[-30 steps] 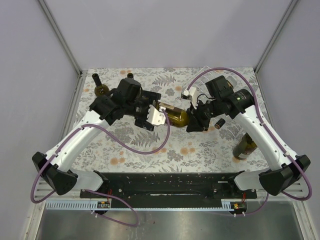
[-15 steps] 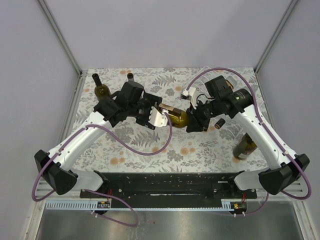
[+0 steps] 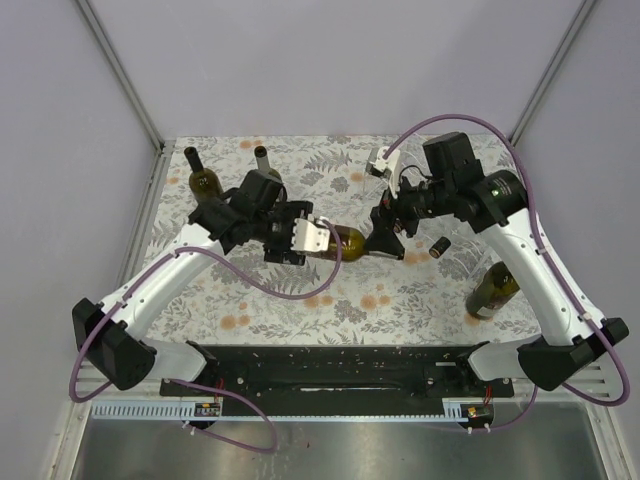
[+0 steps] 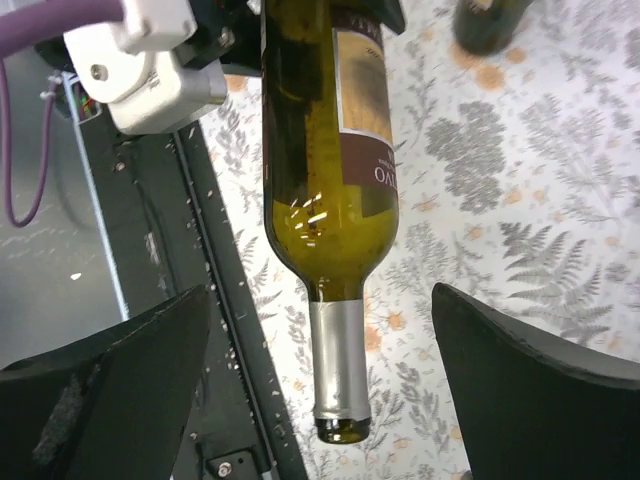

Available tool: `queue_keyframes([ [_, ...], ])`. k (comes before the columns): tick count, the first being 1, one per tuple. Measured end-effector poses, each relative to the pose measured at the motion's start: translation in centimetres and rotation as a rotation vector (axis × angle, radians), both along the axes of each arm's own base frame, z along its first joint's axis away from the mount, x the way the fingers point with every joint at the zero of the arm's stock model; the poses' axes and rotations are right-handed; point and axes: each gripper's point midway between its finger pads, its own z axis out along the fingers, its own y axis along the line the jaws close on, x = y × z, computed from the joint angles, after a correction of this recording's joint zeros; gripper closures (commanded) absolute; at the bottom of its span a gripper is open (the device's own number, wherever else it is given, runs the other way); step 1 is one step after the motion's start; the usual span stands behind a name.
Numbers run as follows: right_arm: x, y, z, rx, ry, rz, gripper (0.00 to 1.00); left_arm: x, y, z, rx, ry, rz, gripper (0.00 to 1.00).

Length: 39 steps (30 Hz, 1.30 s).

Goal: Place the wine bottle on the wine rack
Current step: Pick up the wine bottle from the center of the board.

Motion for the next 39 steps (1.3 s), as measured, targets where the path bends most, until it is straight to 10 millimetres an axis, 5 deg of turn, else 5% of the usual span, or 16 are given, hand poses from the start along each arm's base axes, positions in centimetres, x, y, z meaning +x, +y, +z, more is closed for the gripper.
queue_keyframes([
  [8,2.4,-0.9,3.9,0.025,-0.16,-0.127,0.01,2.5,2.2,1.5,-0.187,0.115,0.23,1.0],
  [13,3.5,-1.1,8.2,0.095,-0.256,-0.21,0.01,4.4,3.1,5.5,-0.396,0.119,0.403,1.0],
  [20,3.4,-0.3,13.6,0.236,-0.319,-0.223,0.0,5.6,1.2,11.2,-0.686,0.164,0.505,1.0],
  [25,4.4,2.1,13.6,0.32,-0.253,-0.184,0.01,4.5,-1.0,14.2,-0.846,0.314,0.465,1.0],
  [32,5.5,5.8,10.0,0.423,-0.085,-0.094,0.0,1.9,-3.8,17.6,-0.986,0.527,0.345,1.0],
  [39,4.8,7.8,11.3,0.544,-0.017,0.016,0.0,0.0,-5.3,18.9,-1.011,0.603,0.259,1.0],
])
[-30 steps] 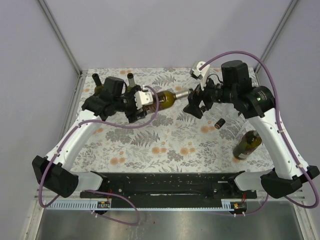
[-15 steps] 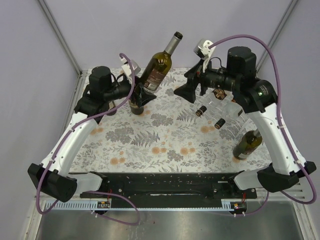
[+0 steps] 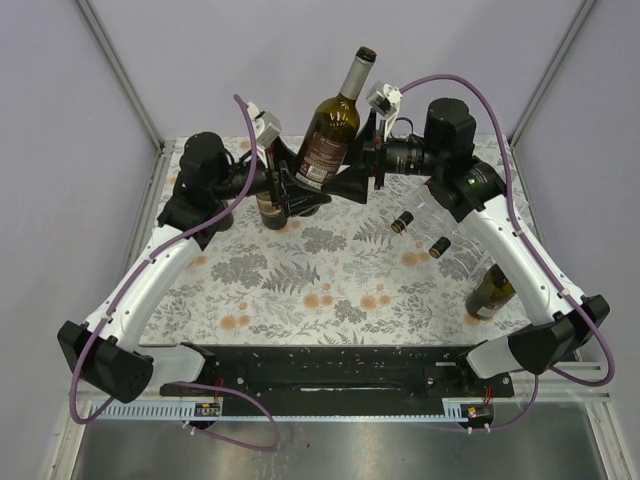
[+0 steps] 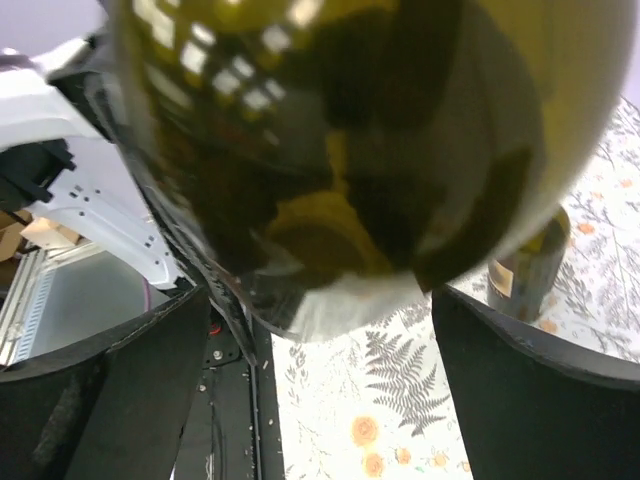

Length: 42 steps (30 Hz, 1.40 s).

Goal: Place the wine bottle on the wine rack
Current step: Pick up the wine bottle from the center of the board.

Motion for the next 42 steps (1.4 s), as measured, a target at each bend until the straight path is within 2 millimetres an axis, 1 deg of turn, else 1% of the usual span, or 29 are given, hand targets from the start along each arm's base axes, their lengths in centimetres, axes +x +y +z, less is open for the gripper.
queue_keyframes([
  [4,-0.4,0.3,1.3,0.046,-0.014,0.031,0.01,-0.4,-0.4,-0.6,-0.01,0.022,-0.026,1.0],
  [9,-0.3,0.5,1.0,0.066,0.017,0.041,0.01,-0.7,-1.1,-1.2,-0.028,0.041,-0.047,1.0],
  [13,-0.2,0.8,0.6,0.086,0.033,0.056,0.01,-1.2,-2.2,-1.7,-0.036,0.074,-0.077,1.0],
  [16,-0.3,1.0,0.6,0.104,0.035,0.07,0.0,-1.6,-3.2,-2.0,-0.044,0.097,-0.1,1.0],
  [19,-0.3,1.1,0.7,0.123,0.036,0.082,0.01,-2.0,-3.7,-2.1,-0.056,0.112,-0.115,1.0],
  [21,-0.4,1.2,0.6,0.136,0.04,0.093,0.02,-2.2,-4.0,-2.3,-0.061,0.121,-0.122,1.0],
  [23,-0.5,1.3,0.4,0.149,0.046,0.102,0.06,-2.4,-4.3,-2.7,-0.066,0.131,-0.13,1.0],
  [24,-0.5,1.3,0.4,0.153,0.05,0.103,0.09,-2.5,-4.4,-2.8,-0.065,0.137,-0.133,1.0],
  [26,-0.4,1.4,0.3,0.164,0.056,0.106,0.18,-2.6,-4.6,-3.0,-0.066,0.148,-0.137,1.0],
  [27,-0.5,1.4,0.2,0.17,0.058,0.109,0.25,-2.7,-4.7,-3.1,-0.067,0.156,-0.138,1.0],
  [29,-0.5,1.5,0.2,0.183,0.071,0.117,0.45,-2.7,-4.9,-3.1,-0.068,0.152,-0.142,0.99],
  [30,-0.5,1.5,0.2,0.188,0.072,0.121,0.58,-2.8,-4.9,-3.1,-0.068,0.155,-0.143,0.94],
  [32,-0.6,1.5,0.2,0.197,0.071,0.128,0.79,-2.8,-5.0,-3.1,-0.068,0.155,-0.145,0.84],
  [33,-0.7,1.5,0.2,0.201,0.071,0.132,0.89,-2.8,-5.1,-3.2,-0.067,0.157,-0.146,0.8],
  [34,-0.7,1.5,0.1,0.203,0.072,0.135,0.95,-2.8,-5.1,-3.2,-0.067,0.157,-0.148,0.72],
  [35,-0.7,1.4,0.1,0.206,0.072,0.137,1.0,-2.8,-5.1,-3.2,-0.066,0.159,-0.148,0.68],
  [37,-0.6,1.4,0.1,0.208,0.072,0.136,1.0,-2.8,-5.1,-3.3,-0.065,0.158,-0.148,0.59],
  [38,-0.6,1.3,0.1,0.209,0.074,0.135,1.0,-2.8,-5.1,-3.3,-0.065,0.158,-0.148,0.53],
  [40,-0.4,1.2,0.0,0.211,0.075,0.132,1.0,-2.8,-5.1,-3.4,-0.063,0.158,-0.146,0.47],
  [42,-0.3,1.0,-0.2,0.211,0.079,0.13,1.0,-2.8,-5.1,-3.5,-0.06,0.16,-0.144,0.37],
])
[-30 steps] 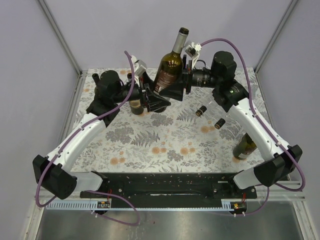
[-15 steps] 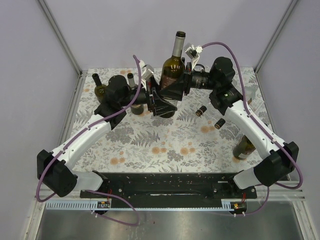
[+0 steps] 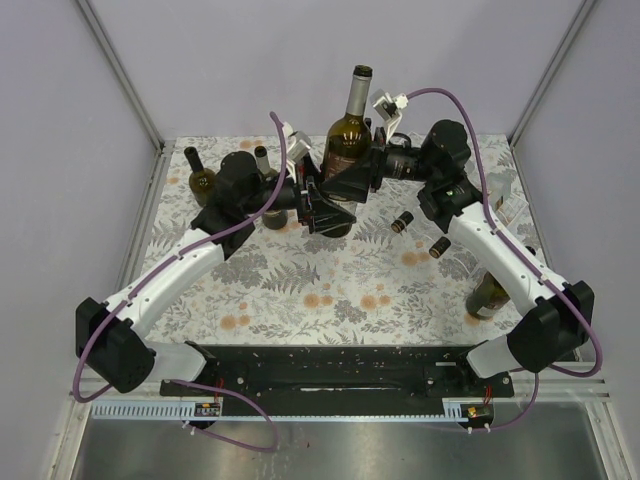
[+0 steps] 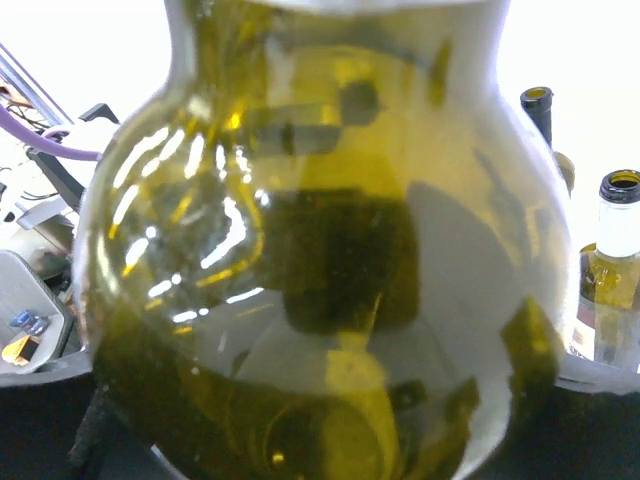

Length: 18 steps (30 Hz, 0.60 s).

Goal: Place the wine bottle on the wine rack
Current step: Pick up the wine bottle from the center of the board.

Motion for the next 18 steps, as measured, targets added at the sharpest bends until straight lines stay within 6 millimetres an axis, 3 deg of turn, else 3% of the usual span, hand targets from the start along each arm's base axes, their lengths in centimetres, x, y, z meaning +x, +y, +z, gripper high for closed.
queue_keyframes([
  [2,0.0,-0.1,-0.2,-0.003,0.008,0.0,1.0,0.1,0.1,-0.2,0.004,0.002,0.005,0.15],
  [3,0.0,-0.2,-0.3,-0.004,0.009,0.002,1.0,0.2,0.1,-0.3,0.009,0.003,0.007,0.09],
  [6,-0.2,-0.6,-0.9,-0.027,0.033,0.013,1.0,0.0,0.2,-0.2,0.011,-0.031,0.002,0.02],
  [18,-0.4,-2.4,-3.0,-0.188,0.033,-0.055,1.0,-0.2,3.4,0.9,0.093,-0.237,0.049,0.01],
])
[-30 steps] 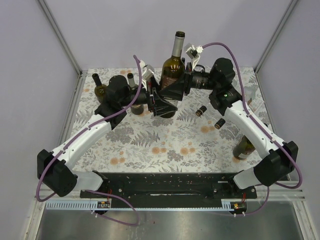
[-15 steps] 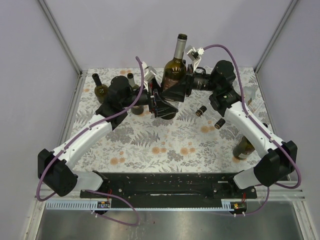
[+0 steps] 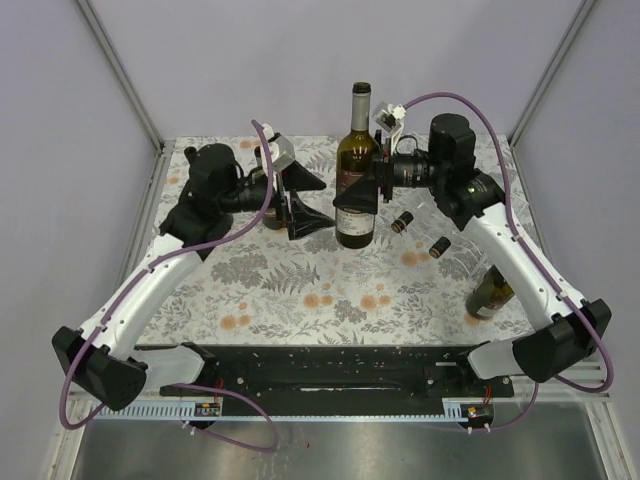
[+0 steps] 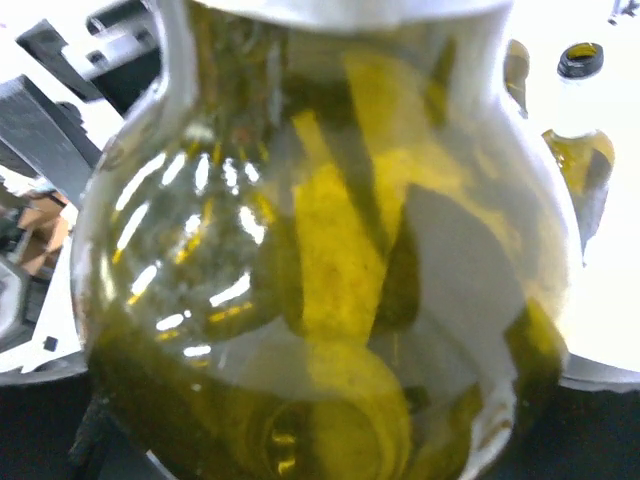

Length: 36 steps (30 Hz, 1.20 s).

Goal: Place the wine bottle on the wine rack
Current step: Pick up the wine bottle from the center of the board.

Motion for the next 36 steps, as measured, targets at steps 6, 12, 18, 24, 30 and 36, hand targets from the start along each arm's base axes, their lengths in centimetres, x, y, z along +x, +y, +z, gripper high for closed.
queue_keyframes([
  [6,-0.3,-1.8,-2.8,-0.158,-0.03,-0.062,1.0,0.7,2.9,3.7,0.176,-0.322,0.08,0.01],
  [12,-1.3,-3.2,-7.0,-0.33,-0.02,-0.068,1.0,-0.9,4.9,9.1,0.312,-0.706,0.103,0.01],
  [18,-3.8,-2.5,-9.6,-0.444,-0.043,0.003,1.0,-2.1,3.9,8.4,0.502,-0.953,0.017,0.01],
  [24,-5.3,-1.9,-11.5,-0.499,-0.018,0.075,1.0,-1.3,3.7,4.3,0.728,-1.053,-0.061,0.01],
  [30,-5.5,-1.8,-13.6,-0.54,0.036,0.103,1.0,-0.8,3.2,3.1,0.844,-1.15,-0.094,0.02],
  [36,-6.2,-1.8,-13.9,-0.535,0.064,0.135,1.0,-0.4,2.7,1.8,0.93,-1.213,-0.138,0.04],
])
